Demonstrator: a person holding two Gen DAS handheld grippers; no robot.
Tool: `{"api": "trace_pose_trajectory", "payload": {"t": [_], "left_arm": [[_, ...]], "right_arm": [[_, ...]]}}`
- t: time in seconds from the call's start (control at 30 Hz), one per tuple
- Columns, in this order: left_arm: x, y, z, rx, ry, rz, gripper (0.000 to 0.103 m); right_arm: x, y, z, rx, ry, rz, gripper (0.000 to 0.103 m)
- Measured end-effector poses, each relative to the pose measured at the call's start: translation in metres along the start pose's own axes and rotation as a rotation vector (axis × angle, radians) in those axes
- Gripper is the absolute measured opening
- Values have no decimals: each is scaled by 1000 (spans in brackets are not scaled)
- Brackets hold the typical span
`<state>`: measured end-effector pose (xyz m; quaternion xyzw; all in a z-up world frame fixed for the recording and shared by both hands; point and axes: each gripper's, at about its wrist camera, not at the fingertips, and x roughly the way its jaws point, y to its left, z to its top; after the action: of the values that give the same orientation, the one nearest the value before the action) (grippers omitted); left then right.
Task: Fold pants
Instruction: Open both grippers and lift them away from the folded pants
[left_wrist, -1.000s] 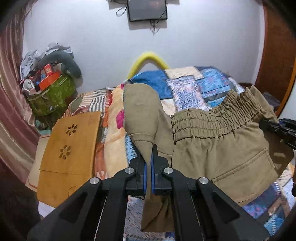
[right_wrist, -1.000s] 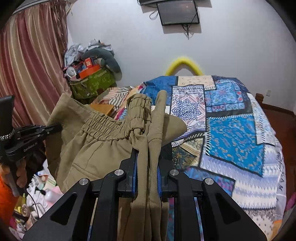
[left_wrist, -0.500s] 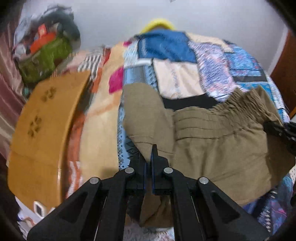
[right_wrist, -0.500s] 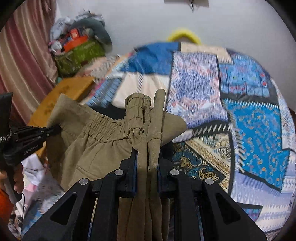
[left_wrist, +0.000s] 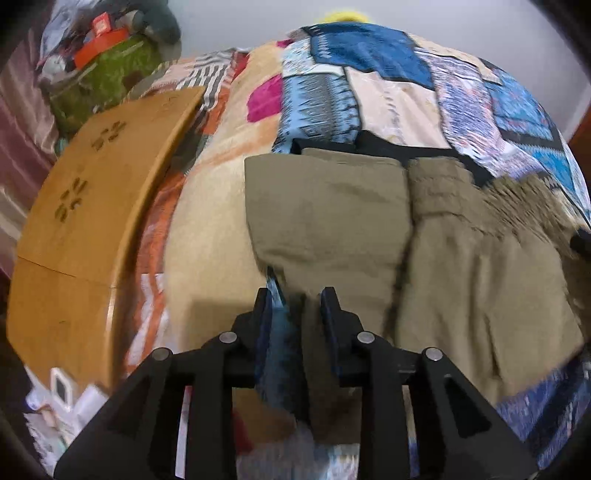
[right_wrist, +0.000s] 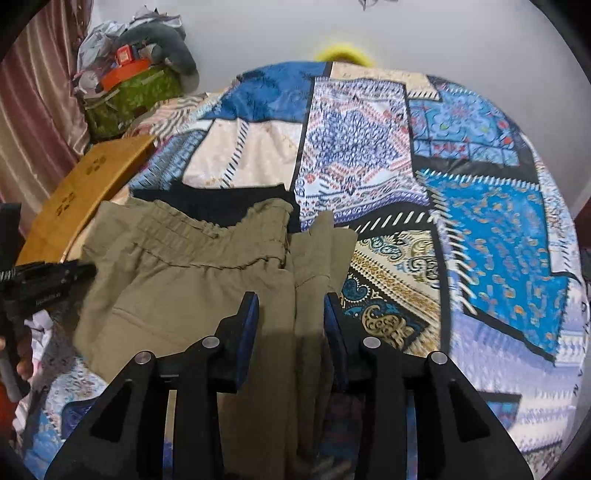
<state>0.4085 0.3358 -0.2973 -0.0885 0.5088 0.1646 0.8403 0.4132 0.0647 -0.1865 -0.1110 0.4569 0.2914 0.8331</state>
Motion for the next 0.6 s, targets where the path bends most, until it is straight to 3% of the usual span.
{"api": "trace_pose_trajectory", "payload": {"t": [0.13,0.23,0.4,0.6], "left_arm": [[-57,-7,-7,19,-63,9,36],[-121,-13,-16,24,-147,-26,40],[-246,-30,-46,66,-351,-67,61],[-375,-49,-100,89,-580,-123,67]], "right_arm": [[-48,8,0,3,-77,40,33],[-110,20,-5,-3,-175,77,33],[-208,42,-21,-3,-329,135,40],[-310,67,-59,-20,-493,169,40]]}}
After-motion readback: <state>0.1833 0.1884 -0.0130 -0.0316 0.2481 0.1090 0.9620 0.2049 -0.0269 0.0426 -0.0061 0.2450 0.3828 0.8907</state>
